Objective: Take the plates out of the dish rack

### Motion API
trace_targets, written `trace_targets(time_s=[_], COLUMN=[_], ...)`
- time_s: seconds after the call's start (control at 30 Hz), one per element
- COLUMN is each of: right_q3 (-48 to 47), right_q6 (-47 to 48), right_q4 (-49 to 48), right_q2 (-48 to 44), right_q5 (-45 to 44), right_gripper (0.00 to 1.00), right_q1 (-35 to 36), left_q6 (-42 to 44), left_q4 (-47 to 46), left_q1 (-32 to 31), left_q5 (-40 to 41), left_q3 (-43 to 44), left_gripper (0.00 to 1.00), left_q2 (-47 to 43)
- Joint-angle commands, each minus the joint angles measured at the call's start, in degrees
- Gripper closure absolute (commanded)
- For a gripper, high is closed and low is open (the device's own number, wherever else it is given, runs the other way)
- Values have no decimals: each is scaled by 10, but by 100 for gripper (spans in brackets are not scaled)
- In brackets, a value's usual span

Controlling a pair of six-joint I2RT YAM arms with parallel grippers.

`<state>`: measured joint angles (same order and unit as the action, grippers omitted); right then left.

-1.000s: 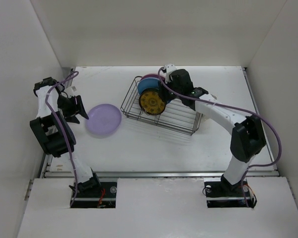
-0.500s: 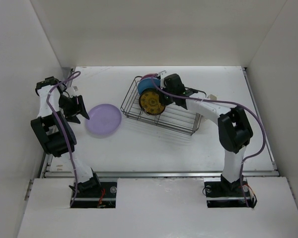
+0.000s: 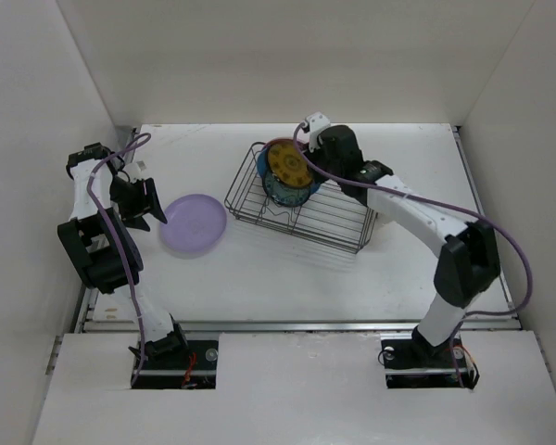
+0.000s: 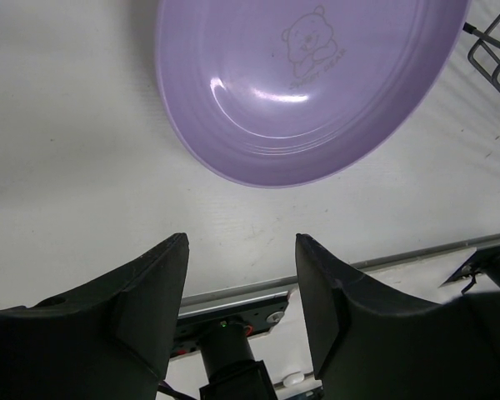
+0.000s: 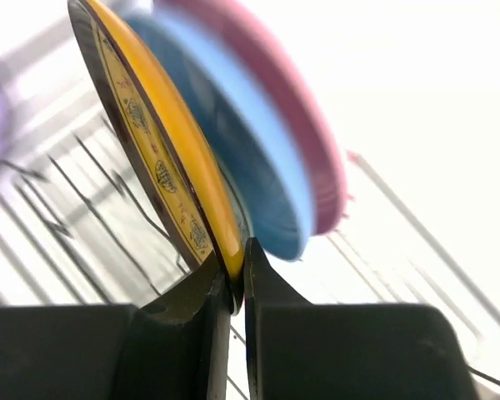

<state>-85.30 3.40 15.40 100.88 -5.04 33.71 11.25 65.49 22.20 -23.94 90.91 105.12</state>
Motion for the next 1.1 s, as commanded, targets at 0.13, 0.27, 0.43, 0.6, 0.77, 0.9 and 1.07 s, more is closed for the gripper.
trace_targets(time_s=[0.13,0.27,0.43,0.6,0.77,0.9,1.07], right_q3=[-13,-13,0,0,0,-24,-24], right_q6=[11,21,32,50,45,33,28], right_q4=[-17,63,141,169,162,181,169], right_q2=[-115,-82,0,73,119,150,132], right_q5=[52,274,298,309,326,275,255], right_gripper=[100,100,100,95,87,66,38], right_q1=[61,79,122,144,144,150,150], left_q6=[9,9,9,9,9,9,9], left_q4=[20,20,20,25,25,37,43], left_q1=[0,0,0,0,0,0,0], left_q5=[-11,-11,-11,-4,-4,8,8], left_q3=[31,37,37,37,31,31,37], left_gripper=[49,49,49,49,49,49,48], left_q2=[-38,-38,-38,-38,-38,-38,-38])
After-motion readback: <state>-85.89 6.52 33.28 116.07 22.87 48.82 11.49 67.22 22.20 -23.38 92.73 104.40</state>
